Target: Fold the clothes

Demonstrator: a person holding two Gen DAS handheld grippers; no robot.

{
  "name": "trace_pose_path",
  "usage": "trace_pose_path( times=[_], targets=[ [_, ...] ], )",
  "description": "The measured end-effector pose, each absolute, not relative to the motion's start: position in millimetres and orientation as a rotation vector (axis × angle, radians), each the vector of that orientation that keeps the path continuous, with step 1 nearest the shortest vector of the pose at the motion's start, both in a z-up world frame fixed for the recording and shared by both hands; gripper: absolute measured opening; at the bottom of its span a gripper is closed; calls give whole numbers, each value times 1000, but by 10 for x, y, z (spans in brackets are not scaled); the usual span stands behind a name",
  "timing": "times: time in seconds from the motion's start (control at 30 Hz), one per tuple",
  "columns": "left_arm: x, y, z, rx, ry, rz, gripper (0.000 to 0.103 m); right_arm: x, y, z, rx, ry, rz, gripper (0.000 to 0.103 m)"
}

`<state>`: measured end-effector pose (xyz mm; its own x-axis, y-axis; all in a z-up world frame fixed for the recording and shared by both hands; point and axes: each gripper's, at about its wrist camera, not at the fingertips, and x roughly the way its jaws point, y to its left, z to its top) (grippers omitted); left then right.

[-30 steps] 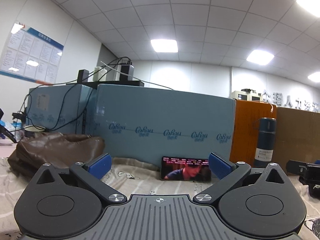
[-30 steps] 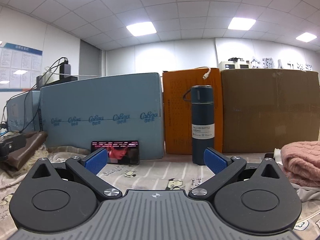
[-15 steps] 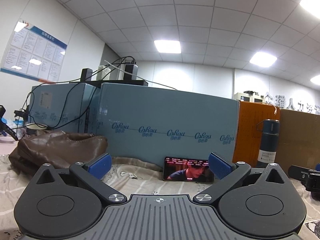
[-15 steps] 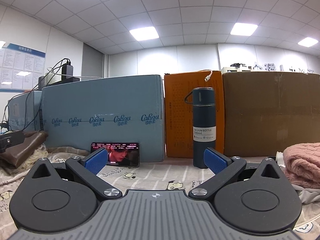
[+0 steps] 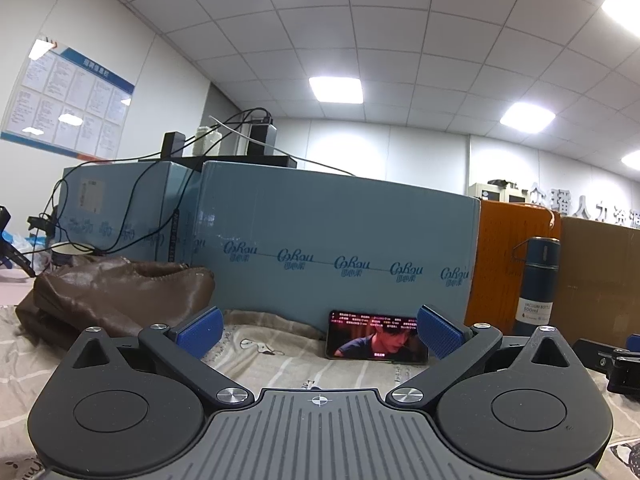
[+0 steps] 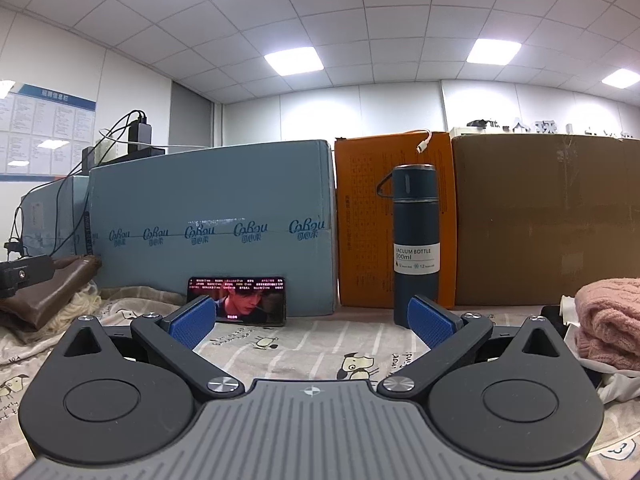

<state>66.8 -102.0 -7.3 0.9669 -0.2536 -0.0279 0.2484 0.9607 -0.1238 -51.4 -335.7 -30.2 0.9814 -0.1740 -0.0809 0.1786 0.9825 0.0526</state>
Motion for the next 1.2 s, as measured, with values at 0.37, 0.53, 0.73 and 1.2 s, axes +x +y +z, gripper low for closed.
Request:
trace_pose_path(
  times=[0.37, 0.53, 0.73, 1.2],
  targets=[
    [666, -1024, -77, -123, 42, -258, 103, -515, -3331, -308, 47, 75, -166, 103],
    [663, -1021, -81, -124, 43, -260, 103, -515, -3342, -308, 48, 75, -164, 103],
    [662, -1023, -79, -123, 41, -262, 103, -517, -3331, -309, 43, 72, -162, 103],
    [629, -1014, -74, -128, 22, -267, 103, -538, -3285, -312, 21, 61, -160, 103]
  ],
)
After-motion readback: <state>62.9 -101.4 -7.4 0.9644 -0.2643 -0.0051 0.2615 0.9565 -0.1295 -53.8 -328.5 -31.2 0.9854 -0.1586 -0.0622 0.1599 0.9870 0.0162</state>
